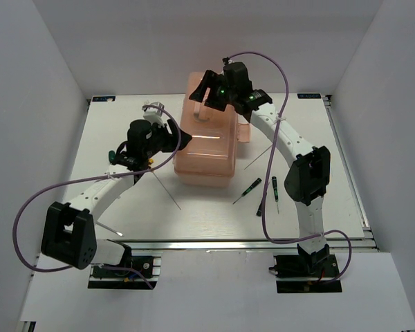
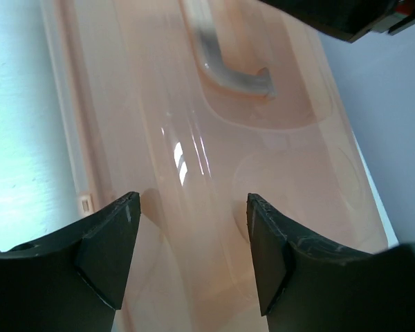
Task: Sort the tools into containers
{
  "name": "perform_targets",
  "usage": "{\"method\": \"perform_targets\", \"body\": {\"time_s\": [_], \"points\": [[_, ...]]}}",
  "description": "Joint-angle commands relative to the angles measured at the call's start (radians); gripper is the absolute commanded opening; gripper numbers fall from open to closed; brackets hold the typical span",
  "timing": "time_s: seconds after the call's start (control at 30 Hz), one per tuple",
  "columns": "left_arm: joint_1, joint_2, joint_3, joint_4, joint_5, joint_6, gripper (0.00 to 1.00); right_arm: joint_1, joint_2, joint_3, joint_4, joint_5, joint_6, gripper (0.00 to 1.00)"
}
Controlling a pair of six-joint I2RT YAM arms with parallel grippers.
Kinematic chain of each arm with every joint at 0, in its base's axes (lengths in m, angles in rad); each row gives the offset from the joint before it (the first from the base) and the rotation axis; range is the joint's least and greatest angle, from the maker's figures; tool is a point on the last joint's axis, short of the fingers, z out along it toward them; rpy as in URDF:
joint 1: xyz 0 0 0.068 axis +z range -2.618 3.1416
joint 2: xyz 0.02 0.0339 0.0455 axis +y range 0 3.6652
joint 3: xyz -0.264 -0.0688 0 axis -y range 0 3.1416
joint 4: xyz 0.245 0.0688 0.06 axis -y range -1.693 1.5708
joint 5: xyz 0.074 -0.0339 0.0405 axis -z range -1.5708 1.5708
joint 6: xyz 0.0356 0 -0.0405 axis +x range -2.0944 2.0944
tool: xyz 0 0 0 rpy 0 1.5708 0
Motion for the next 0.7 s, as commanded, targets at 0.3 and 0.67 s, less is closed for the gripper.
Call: {"method": "perform_targets", "body": {"time_s": [0.3, 0.67], "points": [[-0.013, 0.058, -0.011, 0.173, 0.311, -0.054, 0.70, 0.027, -0.033, -0.020, -0.037, 0.131, -0.082, 0.76], [-0.058, 0.053, -0.074, 0.295, 0.356, -0.137, 0.70, 0.045, -0.040, -0.062, -0.126, 0.218, -0.100, 0.76]]}}
